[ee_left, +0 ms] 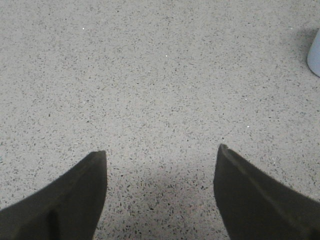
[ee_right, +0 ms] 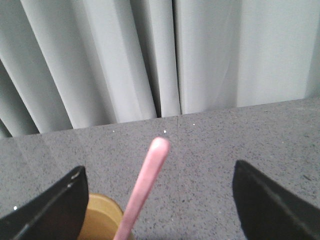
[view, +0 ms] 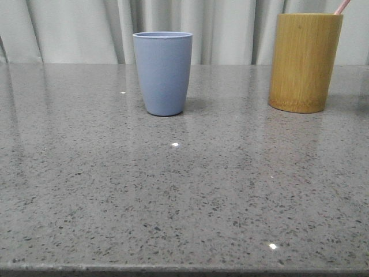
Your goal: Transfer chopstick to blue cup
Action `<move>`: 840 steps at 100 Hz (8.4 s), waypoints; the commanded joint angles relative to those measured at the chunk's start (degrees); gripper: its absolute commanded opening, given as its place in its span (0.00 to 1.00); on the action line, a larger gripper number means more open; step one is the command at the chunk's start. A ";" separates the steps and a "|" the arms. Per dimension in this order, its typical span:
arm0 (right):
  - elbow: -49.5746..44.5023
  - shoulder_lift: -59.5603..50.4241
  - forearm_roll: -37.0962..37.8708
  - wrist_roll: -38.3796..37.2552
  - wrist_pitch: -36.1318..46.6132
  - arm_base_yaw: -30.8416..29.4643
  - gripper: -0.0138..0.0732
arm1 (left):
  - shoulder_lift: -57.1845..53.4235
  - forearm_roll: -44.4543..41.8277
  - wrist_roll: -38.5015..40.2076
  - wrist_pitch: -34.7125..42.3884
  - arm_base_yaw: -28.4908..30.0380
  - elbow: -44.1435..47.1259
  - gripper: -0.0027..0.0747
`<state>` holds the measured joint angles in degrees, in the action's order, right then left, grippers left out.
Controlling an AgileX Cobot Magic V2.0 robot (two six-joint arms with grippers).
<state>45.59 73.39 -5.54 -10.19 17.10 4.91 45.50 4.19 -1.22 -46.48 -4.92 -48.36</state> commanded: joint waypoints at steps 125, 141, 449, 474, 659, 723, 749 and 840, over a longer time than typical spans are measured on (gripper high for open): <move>1.89 1.26 -0.07 -14.37 14.82 -0.13 0.10 | -0.34 0.54 0.60 3.99 0.19 -1.45 0.62; 2.46 1.21 -0.07 -14.44 14.92 -0.13 0.08 | -0.34 0.54 0.60 3.99 0.19 -1.45 0.62; 27.17 -2.93 23.29 -13.63 -39.33 14.32 0.85 | -0.34 0.77 0.60 2.72 0.19 -1.45 0.62; 13.47 -16.58 24.81 -13.63 -48.23 8.90 0.85 | -0.34 0.77 0.60 2.52 0.19 -1.45 0.62; -1.61 -38.22 26.33 -14.02 -60.13 8.90 0.08 | -0.23 1.47 0.60 2.88 0.19 -1.45 0.01; -1.61 -38.22 26.33 -14.02 -60.13 8.90 0.08 | -23.96 -0.65 0.60 35.09 0.19 26.39 0.01; -1.61 -38.22 26.33 -14.02 -60.13 8.90 0.08 | -41.91 -0.65 0.60 37.57 0.19 41.71 0.01; -1.61 -38.22 26.33 -14.02 -60.12 8.90 0.08 | -47.72 -3.46 0.60 46.48 1.27 49.04 0.01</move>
<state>42.43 35.14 18.84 -24.31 -46.11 14.15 -0.22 0.84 -1.09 -5.74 -3.85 0.06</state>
